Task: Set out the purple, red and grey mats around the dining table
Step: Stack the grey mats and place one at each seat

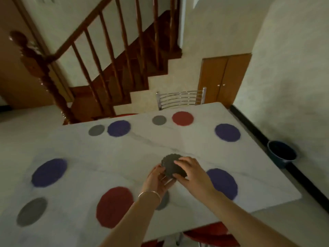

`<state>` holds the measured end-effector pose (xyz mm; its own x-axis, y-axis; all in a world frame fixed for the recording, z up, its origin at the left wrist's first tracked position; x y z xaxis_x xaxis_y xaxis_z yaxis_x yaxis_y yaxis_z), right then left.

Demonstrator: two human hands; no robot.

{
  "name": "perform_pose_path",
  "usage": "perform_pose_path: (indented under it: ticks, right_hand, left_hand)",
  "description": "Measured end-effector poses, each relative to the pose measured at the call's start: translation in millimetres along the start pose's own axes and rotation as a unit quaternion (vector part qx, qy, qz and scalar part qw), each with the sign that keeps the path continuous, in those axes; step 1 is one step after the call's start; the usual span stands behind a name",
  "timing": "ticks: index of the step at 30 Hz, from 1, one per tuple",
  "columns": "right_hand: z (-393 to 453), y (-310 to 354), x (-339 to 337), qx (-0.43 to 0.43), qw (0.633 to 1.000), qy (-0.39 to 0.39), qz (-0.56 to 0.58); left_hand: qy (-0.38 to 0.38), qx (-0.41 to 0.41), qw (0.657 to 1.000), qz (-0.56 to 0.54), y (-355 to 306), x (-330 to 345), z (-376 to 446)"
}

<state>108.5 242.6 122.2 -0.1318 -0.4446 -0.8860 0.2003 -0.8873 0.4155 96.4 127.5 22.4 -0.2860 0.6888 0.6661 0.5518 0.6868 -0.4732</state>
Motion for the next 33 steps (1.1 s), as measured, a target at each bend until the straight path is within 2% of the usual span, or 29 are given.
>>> perform_pose_path:
  ticks: [3, 8, 11, 15, 21, 28, 33]
  right_hand:
    - [-4, -42, -32, 0.026, 0.999, -0.018, 0.021]
    - [-12, -109, -66, 0.021, 0.999, -0.011, 0.025]
    - [-8, -149, -80, -0.007, 0.999, 0.002, 0.04]
    - [0, -209, -100, -0.01, 1.0, 0.002, 0.025]
    - [7, -268, -114, -0.033, 0.998, 0.051, 0.023]
    - [-10, -312, -107, -0.041, 0.999, 0.033, -0.005]
    - [-41, -325, -91, -0.058, 0.996, 0.031, -0.06]
  left_hand:
    - [0.033, -0.016, 0.999, 0.013, 26, 50, 7]
    - [0.054, -0.039, 0.998, 0.004, 76, 116, 21]
    - [0.036, -0.026, 0.999, 0.008, 102, 149, 39]
    - [-0.027, -0.017, 0.999, -0.017, 143, 178, 59]
    - [-0.088, 0.002, 0.996, -0.031, 178, 192, 71]
    - [-0.147, 0.038, 0.985, -0.081, 171, 162, 68]
    - [-0.159, 0.043, 0.977, -0.135, 171, 139, 66]
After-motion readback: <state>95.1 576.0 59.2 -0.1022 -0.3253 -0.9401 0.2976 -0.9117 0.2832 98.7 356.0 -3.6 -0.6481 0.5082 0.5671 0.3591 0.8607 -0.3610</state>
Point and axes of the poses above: each hand's wrist, its own z-axis towards the middle knuckle, its own x-axis out of the palm, y = z × x, the point moved 10 cm from there along z, towards the middle knuckle, and after that the axes turned 7 degrees about -z, right-handed, at the moved point
